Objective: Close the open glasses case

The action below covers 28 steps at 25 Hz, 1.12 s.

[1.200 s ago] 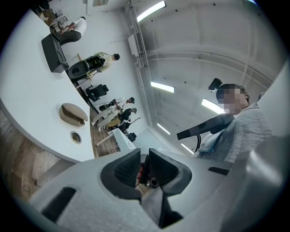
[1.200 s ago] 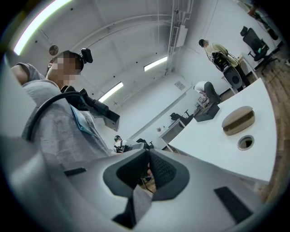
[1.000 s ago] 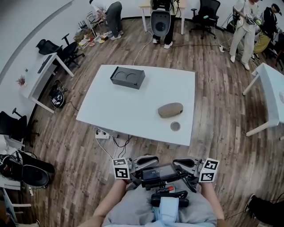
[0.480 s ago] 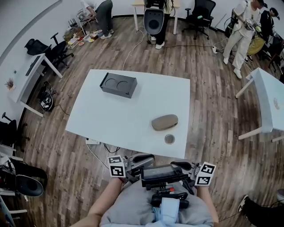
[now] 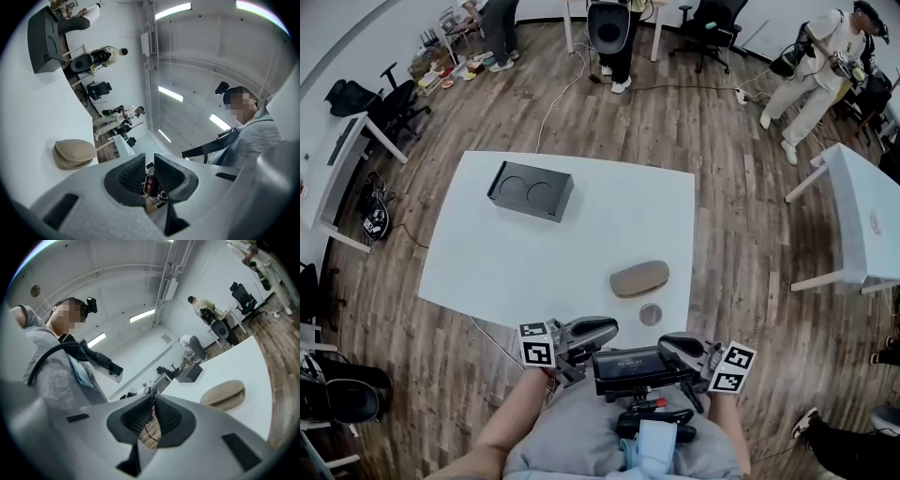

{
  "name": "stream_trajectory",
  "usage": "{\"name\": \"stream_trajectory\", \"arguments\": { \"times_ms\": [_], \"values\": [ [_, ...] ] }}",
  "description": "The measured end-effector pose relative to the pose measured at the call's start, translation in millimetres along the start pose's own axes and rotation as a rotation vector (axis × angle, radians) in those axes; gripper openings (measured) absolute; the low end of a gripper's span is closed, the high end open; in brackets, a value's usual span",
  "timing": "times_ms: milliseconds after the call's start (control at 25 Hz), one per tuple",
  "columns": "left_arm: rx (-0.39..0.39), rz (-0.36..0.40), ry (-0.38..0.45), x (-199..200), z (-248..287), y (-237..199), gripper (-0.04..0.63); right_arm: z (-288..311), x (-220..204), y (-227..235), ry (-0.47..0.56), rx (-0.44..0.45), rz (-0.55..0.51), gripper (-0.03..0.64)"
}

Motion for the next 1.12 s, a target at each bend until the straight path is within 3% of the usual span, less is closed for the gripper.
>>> {"name": "stream_trajectory", "arguments": {
  "times_ms": [120,240,400,520,640,760,800,840,880,1120],
  "values": [
    [0.016,-0.011,-0.008,2,6,-12,0.055,-17,10,18,0.035,-0.068,-0.003,0.038],
    [0.108,0.027,0.008,10,9,-25,0.055,-35,21,43,0.037,-0.129,-0.004,0.038],
    [0.332,0.224,-0.06,34,13,-44,0.057,-40,39,77,-0.113,-0.179,-0.131,0.038],
    [0.479,0.42,-0.192,52,23,-55,0.087,-28,57,99,-0.29,-0.175,-0.321,0.04],
    [0.573,0.538,-0.347,57,34,-73,0.161,-2,70,122,-0.454,-0.168,-0.496,0.04],
    [0.66,0.588,-0.438,60,38,-89,0.17,26,77,136,-0.584,-0.147,-0.607,0.046],
    [0.69,0.602,-0.473,60,39,-95,0.175,35,76,140,-0.633,-0.142,-0.637,0.084],
    [0.716,0.613,-0.518,58,39,-102,0.192,43,72,144,-0.687,-0.138,-0.669,0.171],
    [0.733,0.623,-0.568,54,40,-109,0.21,49,67,149,-0.743,-0.131,-0.704,0.199],
    [0.759,0.643,-0.841,25,48,-147,0.251,75,31,165,-1.056,-0.055,-0.918,0.229]
  ]
}}
Point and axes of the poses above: the fingertips, and each gripper's own axes: z forward along the fingers, y to its right, x out of its top, the point moved 1 cm from there along -z, backward along the fingers, and after that the axes turned 11 degrees about -y, right-handed, at the moved point
